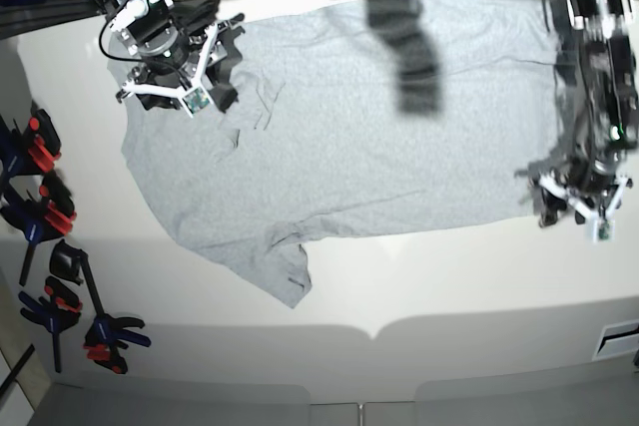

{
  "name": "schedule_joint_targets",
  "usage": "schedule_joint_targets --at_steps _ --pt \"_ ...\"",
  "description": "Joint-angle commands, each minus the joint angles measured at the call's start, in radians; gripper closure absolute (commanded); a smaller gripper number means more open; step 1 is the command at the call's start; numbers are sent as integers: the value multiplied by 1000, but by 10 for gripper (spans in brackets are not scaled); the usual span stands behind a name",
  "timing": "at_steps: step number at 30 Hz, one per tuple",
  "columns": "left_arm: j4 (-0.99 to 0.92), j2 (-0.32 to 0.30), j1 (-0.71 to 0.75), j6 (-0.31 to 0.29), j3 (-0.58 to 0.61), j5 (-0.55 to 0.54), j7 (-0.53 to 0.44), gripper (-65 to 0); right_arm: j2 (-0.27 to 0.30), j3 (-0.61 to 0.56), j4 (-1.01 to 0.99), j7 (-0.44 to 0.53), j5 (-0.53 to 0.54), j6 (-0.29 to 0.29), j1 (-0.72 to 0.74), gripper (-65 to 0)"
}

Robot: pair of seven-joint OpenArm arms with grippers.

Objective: Fold the T-shirt properly
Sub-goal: 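Release the shirt and move the left gripper to the shirt's side edge, then reach the right gripper down to the shirt's hem corner and grasp it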

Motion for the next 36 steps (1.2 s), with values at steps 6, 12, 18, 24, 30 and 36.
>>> schedule_joint_targets --at_steps 6,12,18,24,30,36 --pt "-588 -82 -318 -63 -5 -51 -116 -342 12 6 19 16 5 -5 6 -379" --pt "-1019 -138 -479 -232 -5 -72 -173 -342 12 6 19 17 5 -5 6 -379" --pt "-1093 -122 -438 -330 -5 -138 -132 -342 13 6 19 39 5 -5 6 -379" --pt "-1093 -106 -401 -400 -5 -162 -14 -341 12 6 20 38 4 -5 6 -379" --pt "-1093 -95 -402 -402 -5 -163 27 -304 12 6 20 90 5 -5 7 -379" --pt "-1092 -84 -402 -421 -5 -163 -29 -190 5 6 19 107 119 -6 107 -379"
